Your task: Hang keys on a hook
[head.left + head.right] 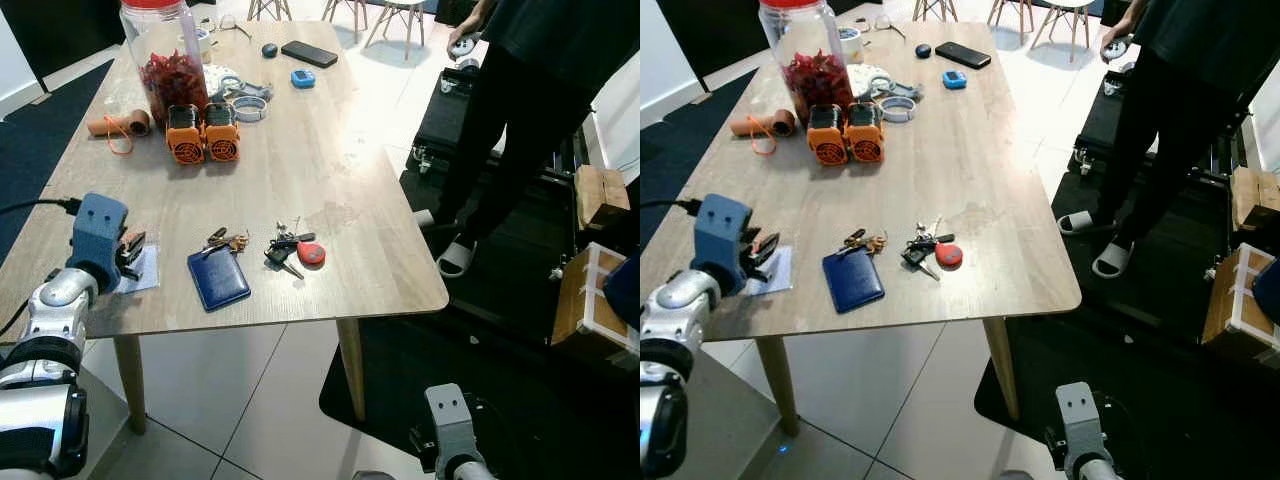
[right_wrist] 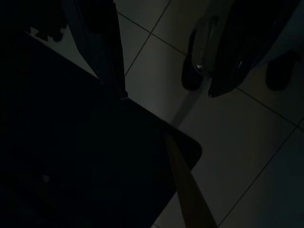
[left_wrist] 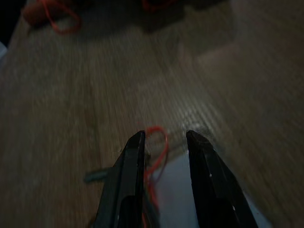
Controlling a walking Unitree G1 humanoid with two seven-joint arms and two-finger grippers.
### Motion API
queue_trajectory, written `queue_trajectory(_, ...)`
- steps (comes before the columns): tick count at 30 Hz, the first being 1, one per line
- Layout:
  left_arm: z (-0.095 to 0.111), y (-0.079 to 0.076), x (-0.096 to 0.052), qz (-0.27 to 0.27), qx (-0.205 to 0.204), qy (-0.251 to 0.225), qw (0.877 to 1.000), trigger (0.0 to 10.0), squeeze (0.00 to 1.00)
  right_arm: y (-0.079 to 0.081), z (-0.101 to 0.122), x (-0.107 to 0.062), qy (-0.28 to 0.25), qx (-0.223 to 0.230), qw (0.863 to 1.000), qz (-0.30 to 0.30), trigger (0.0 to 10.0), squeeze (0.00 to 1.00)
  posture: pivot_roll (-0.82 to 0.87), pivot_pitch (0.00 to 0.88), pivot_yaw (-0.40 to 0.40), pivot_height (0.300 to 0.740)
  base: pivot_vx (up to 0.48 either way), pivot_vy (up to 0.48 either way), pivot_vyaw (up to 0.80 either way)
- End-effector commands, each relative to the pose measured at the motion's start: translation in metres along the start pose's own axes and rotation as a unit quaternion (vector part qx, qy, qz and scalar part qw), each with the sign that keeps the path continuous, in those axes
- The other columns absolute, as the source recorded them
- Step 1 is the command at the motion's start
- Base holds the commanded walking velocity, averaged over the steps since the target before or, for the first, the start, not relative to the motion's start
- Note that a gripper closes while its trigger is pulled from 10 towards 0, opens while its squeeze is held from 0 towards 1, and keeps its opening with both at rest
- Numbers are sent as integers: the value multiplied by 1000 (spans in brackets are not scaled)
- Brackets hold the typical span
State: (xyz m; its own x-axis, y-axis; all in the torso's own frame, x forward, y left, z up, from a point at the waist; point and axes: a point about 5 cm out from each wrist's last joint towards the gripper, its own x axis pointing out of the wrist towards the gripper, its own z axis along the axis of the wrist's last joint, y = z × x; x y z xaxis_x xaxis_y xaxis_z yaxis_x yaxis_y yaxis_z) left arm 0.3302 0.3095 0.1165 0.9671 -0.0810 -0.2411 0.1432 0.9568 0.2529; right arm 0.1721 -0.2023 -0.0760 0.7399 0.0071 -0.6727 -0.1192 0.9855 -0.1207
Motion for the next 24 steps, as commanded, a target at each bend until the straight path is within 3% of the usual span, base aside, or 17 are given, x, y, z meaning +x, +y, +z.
queue_trajectory(1, -9, 4, -5, 3, -7, 17, 1000, 10000, 0, -1, -5, -2, 6, 2, 1000, -1, 10000, 0, 23, 78, -22, 740, 0, 0, 0)
queue_trajectory(17, -19, 1, -7, 10, -30, 31, 999, 10000, 0, -1, -5, -2, 6, 1, 1000, 0, 10000, 0, 23, 78, -23, 740, 0, 0, 0)
queue_trajectory(18, -19, 1, -7, 13, -31, 30, 999, 5922, 0, -1, -4, -2, 6, 1, 1000, 0, 10000, 0, 22, 77, -23, 740, 0, 0, 0)
queue_trajectory(19, -19, 1, -7, 17, -31, 30, 999, 0, 0, -1, -4, -2, 6, 2, 1000, 0, 10000, 0, 22, 76, -22, 740, 0, 0, 0)
queue_trajectory(24, -19, 4, -8, 28, -30, 32, 999, 0, 0, 0, -4, -2, 5, 2, 1000, 0, 10000, 0, 22, 75, -21, 740, 0, 0, 0)
